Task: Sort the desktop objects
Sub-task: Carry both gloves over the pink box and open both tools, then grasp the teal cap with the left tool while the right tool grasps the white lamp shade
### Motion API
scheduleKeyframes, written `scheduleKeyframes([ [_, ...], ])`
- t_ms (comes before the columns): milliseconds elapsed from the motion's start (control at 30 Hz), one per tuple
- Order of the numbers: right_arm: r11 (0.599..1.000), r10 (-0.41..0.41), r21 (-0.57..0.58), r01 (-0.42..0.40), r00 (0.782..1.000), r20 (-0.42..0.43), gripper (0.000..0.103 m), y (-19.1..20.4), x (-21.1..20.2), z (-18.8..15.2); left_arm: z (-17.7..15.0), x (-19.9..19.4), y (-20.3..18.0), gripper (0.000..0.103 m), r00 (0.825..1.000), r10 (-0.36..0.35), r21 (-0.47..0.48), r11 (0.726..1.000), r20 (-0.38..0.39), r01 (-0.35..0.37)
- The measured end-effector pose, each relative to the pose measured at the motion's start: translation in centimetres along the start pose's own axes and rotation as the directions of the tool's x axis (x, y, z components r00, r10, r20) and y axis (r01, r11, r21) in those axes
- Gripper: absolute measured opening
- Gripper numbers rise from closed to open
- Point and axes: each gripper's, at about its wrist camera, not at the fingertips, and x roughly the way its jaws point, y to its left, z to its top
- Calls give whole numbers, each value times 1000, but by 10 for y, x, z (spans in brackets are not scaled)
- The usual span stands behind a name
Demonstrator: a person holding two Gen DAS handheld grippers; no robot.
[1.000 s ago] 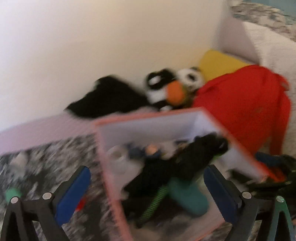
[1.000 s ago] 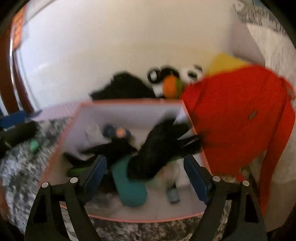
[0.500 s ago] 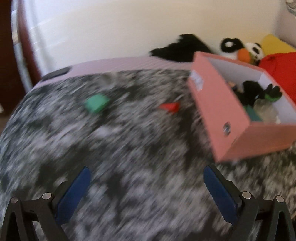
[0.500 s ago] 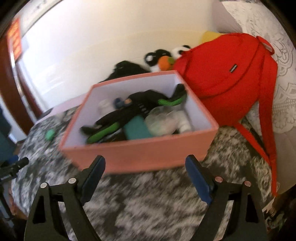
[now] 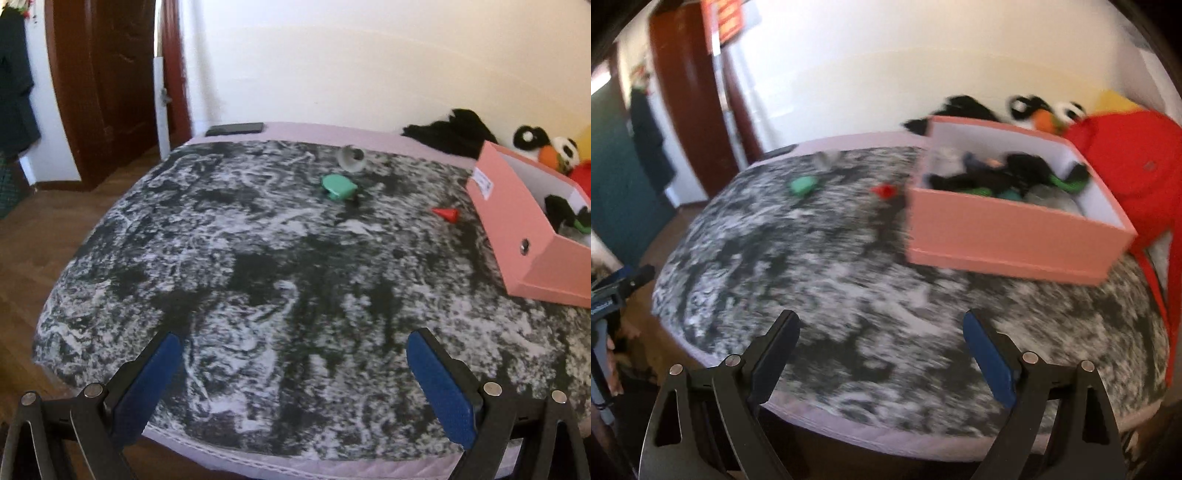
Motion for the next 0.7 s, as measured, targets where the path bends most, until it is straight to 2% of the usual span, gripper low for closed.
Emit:
scheduleKeyframes([
  [167,994,15,-107,-11,999,35,92,45,27,45,20,29,6,101,1000,-11,-4,1000,-16,11],
  [333,984,-29,-170,44,995,93,93,71,74,107,52,82,-8,101,998,-49,33,998,-27,49],
  [467,985,-43,-165,56,996,77,93,73,134,158,86,141,-26,101,995,-92,74,993,-45,95],
  [567,991,-34,-128,38,999,32,93,65,193,196,111,192,-41,101,989,-124,84,988,-78,130],
  [700,999,6,-49,-7,999,-33,93,54,273,233,140,258,-54,101,988,-115,90,988,-102,125],
])
